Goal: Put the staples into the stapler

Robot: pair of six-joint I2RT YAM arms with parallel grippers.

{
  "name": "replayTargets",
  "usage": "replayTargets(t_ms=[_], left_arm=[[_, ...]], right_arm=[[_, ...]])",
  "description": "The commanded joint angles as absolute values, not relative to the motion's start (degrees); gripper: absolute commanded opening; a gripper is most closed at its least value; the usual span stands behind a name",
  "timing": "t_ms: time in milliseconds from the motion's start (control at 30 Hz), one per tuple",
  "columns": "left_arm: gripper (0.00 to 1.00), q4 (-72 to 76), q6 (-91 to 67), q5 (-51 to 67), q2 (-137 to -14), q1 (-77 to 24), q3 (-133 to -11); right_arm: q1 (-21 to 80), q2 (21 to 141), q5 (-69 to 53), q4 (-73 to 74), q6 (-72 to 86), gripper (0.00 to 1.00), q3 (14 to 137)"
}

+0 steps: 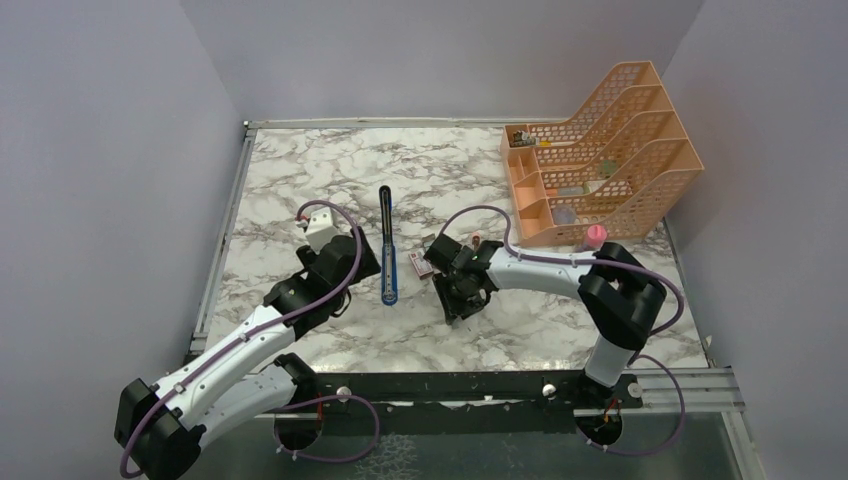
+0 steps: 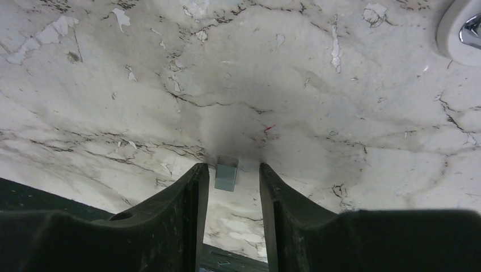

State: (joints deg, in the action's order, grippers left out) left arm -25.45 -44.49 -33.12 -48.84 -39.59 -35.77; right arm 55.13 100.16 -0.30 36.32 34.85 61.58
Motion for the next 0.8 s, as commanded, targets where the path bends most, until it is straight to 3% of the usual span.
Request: replayTargets(t_ms=[0,200,767], left_arm=[[0.88,-25.6,-43.8,-35.2,-47.9,-39.0,-35.1],[0.88,-25.6,-44.3,-35.0,-46.8,-39.0,-34.0],[0.88,-26.5,-41.6,-33.0,-44.3,-38.7,-38.9]], right_arm=[[55.8,101.9,1.4,37.0,37.1,0.41,63.1],[56.4,103.7,2.5,38.8,38.0,0.32,64.5],[58.4,104.7,10.7,43.9,45.9,0.21,69.4]])
